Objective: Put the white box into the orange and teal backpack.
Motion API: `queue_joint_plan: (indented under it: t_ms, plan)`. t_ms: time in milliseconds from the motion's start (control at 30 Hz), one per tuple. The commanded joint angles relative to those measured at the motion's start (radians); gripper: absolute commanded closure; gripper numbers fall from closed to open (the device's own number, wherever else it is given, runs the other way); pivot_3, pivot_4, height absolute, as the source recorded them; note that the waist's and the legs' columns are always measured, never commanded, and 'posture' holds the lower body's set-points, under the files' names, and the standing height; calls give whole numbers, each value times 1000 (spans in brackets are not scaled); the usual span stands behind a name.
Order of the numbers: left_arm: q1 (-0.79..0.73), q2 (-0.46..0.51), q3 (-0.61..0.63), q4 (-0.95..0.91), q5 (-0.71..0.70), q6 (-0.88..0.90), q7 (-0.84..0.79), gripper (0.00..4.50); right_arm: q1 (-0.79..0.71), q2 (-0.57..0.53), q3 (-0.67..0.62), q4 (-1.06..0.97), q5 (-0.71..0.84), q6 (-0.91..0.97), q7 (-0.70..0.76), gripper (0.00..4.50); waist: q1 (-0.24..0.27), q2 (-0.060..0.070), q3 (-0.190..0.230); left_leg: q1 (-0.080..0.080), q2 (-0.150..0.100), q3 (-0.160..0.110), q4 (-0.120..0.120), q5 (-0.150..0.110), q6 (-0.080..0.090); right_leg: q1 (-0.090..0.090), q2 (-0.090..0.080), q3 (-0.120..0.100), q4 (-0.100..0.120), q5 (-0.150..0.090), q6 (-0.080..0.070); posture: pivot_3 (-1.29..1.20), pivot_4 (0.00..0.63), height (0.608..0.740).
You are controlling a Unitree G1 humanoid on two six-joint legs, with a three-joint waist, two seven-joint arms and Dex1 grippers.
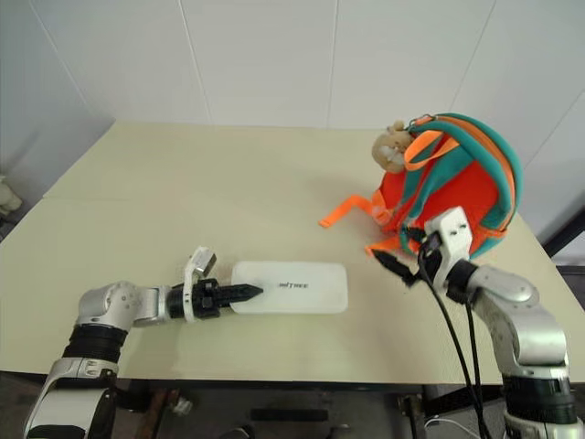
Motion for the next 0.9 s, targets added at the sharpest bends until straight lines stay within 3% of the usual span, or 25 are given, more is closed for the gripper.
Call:
queue_joint_plan:
  t_ms: [33, 200, 333, 533, 733, 867, 900]
  plan:
    - [31, 64, 81, 2, 35, -54, 61, 3161, -76, -56, -29, 30, -28, 24, -51, 0, -8, 0, 0, 0, 0, 0, -1, 0, 0, 0, 0, 0, 0, 0, 0, 0, 150, 740]
    - [142, 44, 158, -134, -17, 0, 132, 3161, -136, -77, -35, 50, -27, 99, -96, 0, -16, 0, 0, 0, 0, 0, -5, 0, 0, 0, 0, 0, -1, -1, -1, 0, 150, 740]
    - [198, 9, 210, -214, -53, 17, 190, 3161, -205, -3, 0, 150, -34, 57, -113, 0, -23, 0, 0, 1, 0, 1, -6, 0, 0, -1, 0, 0, -1, -2, -1, 0, 150, 740]
    - [222, -20, 244, -270, -89, 22, 243, 3161, -411, 124, 64, 514, -105, -122, -114, 0, -27, 0, 0, 3, 0, 1, -5, 2, 0, 1, -1, 0, 0, 1, 0, 0, 150, 740]
    - [242, -21, 287, -284, -111, -5, 270, 3161, -601, 182, 88, 915, -177, -378, -94, 0, -41, 0, 0, 2, 0, 1, -6, 2, 0, 0, -1, 0, -1, 1, 0, 0, 150, 740]
    - [274, -31, 314, -314, -127, -27, 296, 3161, -655, 199, 94, 1044, -209, -535, -69, 813, -47, 0, 0, 2, 0, 1, -7, 2, 0, 0, -1, 0, -2, 1, 0, 0, 150, 740]
    - [279, -32, 322, -321, -129, -36, 300, 3161, -661, 202, 92, 1056, -210, -558, -58, 1197, -49, 0, 0, 2, 0, 1, -7, 2, 0, 0, -1, 0, -3, 1, 0, 0, 150, 740]
